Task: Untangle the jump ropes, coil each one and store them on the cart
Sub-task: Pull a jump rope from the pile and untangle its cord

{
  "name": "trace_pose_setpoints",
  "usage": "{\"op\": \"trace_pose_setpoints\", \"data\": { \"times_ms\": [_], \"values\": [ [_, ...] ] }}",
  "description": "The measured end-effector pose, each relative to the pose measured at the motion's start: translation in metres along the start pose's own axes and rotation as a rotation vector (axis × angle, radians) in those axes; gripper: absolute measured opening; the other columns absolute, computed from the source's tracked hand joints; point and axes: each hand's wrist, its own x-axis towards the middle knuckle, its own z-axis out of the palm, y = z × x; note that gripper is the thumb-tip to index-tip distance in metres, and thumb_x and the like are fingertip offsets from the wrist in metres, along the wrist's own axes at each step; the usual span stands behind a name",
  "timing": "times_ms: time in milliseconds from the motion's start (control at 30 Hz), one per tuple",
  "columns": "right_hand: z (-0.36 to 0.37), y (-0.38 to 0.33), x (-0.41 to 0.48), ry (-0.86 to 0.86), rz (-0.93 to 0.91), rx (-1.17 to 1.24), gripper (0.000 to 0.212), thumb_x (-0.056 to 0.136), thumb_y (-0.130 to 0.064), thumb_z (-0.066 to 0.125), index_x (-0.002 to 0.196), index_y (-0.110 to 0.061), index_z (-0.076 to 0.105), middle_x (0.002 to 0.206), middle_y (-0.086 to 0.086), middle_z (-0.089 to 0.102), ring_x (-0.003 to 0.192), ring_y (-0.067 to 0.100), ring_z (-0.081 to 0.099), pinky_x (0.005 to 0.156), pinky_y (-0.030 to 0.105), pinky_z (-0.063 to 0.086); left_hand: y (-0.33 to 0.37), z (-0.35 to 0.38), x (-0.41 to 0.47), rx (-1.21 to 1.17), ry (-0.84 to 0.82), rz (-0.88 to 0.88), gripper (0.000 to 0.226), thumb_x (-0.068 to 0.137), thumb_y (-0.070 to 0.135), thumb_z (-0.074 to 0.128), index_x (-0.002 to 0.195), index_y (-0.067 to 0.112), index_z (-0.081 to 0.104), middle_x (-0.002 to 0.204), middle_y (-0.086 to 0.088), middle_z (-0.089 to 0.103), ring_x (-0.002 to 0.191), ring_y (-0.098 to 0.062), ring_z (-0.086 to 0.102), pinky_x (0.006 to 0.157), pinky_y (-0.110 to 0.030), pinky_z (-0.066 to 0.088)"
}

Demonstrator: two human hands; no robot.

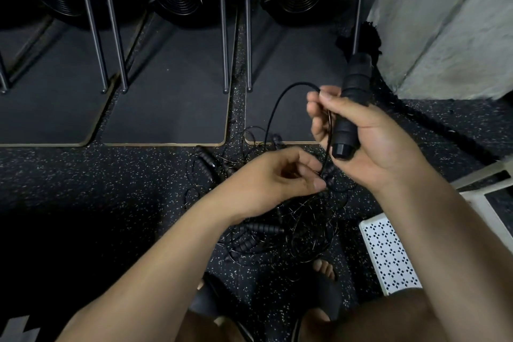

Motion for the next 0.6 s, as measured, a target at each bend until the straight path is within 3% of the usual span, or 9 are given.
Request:
{"op": "trace_pose_setpoints", "data": {
  "times_ms": [133,267,433,600],
  "values": [
    [-0.002,-0.001,0.002,0.023,-0.02,0.005,0.014,0.096,-0.002,0.069,0.108,-0.009,0.068,0.106,0.012,0.079,0.091,0.018,0.078,0.07,0.024,0.061,0.0,-0.001,-0.004,0.103,-0.035,0.026,0.015,0.096,0.023,0.081,0.108,0.015,0.076,0.099,-0.003,0.073,0.095,-0.008,0.066,0.105,-0.035,0.052],
    [-0.007,0.001,0.007,0.033,-0.029,-0.123,0.02,0.101,-0.008,0.068,0.12,-0.006,0.062,0.112,0.018,0.079,0.108,0.029,0.078,0.085,0.033,0.065,0.005,-0.006,-0.005,0.072,0.032,0.077,0.009,0.097,0.025,0.079,0.094,0.019,0.075,0.094,-0.003,0.07,0.091,-0.01,0.064,0.098,-0.037,0.05],
    [-0.01,0.011,0.005,-0.012,0.083,-0.381,0.038,0.098,-0.015,0.074,0.131,-0.003,0.061,0.106,0.012,0.081,0.108,0.028,0.078,0.097,0.04,0.063,0.011,-0.023,-0.003,-0.192,0.298,0.159,0.018,0.1,0.017,0.073,0.084,0.026,0.071,0.088,0.001,0.069,0.078,-0.014,0.064,0.071,-0.024,0.048],
    [-0.004,0.023,-0.001,-0.199,0.125,-0.591,0.038,0.096,-0.016,0.074,0.129,-0.001,0.063,0.121,0.019,0.078,0.12,0.035,0.073,0.111,0.05,0.054,0.017,-0.038,-0.005,-0.513,0.424,0.194,0.013,0.104,0.01,0.064,0.091,0.012,0.063,0.089,-0.006,0.066,0.069,-0.015,0.058,0.063,-0.026,0.052]
  ]
}}
